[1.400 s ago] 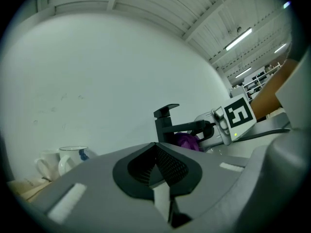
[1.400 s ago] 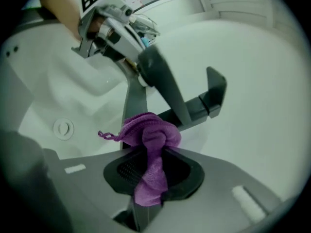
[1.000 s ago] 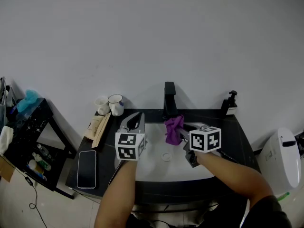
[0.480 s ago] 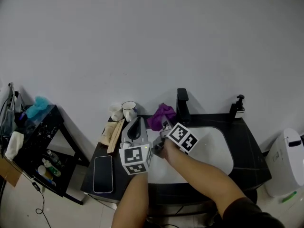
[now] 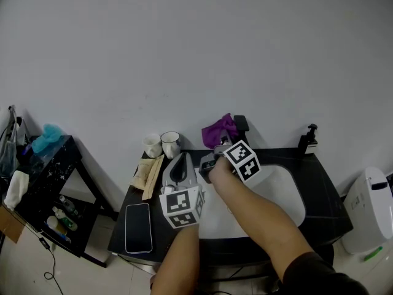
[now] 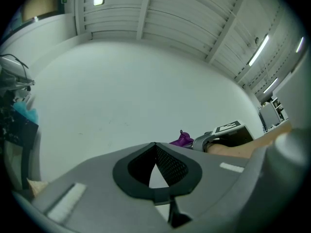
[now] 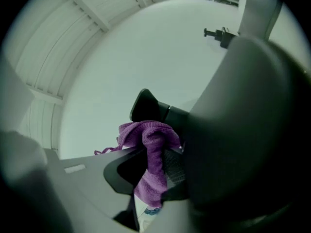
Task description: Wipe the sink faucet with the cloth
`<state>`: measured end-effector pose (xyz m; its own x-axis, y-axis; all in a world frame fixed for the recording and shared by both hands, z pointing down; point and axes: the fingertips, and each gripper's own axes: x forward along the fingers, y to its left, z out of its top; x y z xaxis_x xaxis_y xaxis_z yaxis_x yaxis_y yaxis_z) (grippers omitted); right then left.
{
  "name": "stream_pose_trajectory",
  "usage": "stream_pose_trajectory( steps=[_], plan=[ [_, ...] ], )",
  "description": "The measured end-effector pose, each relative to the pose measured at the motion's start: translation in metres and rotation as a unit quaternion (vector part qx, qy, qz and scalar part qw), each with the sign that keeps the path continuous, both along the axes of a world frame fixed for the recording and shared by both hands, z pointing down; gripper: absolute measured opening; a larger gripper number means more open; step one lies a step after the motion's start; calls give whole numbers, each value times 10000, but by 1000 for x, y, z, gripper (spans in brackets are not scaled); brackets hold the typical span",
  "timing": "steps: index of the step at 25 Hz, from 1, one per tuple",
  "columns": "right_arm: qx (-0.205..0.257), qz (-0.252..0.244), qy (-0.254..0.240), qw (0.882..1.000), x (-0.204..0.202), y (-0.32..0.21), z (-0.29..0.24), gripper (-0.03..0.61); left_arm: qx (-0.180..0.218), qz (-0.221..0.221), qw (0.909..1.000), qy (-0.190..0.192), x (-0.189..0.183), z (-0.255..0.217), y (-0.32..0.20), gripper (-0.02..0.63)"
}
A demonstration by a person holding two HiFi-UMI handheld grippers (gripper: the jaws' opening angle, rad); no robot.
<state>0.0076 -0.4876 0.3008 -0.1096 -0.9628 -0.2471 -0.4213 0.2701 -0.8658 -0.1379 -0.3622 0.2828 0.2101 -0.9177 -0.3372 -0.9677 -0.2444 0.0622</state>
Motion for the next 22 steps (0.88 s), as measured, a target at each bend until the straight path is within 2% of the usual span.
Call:
stream_pose_trajectory(
  steps=[7,17,22],
  plan=[
    [-259,48,281,9993,-1,0,30,84,-70,-46,9999,123,-6,2,-2,17],
    [-764,65,234,9968,4,8,86,83,-128,31,9999,13,-1,5,-6,17],
    [-810,44,209,9965,4,14,93,83,-196,94,9997,-90,4,7,-10,17]
  ],
)
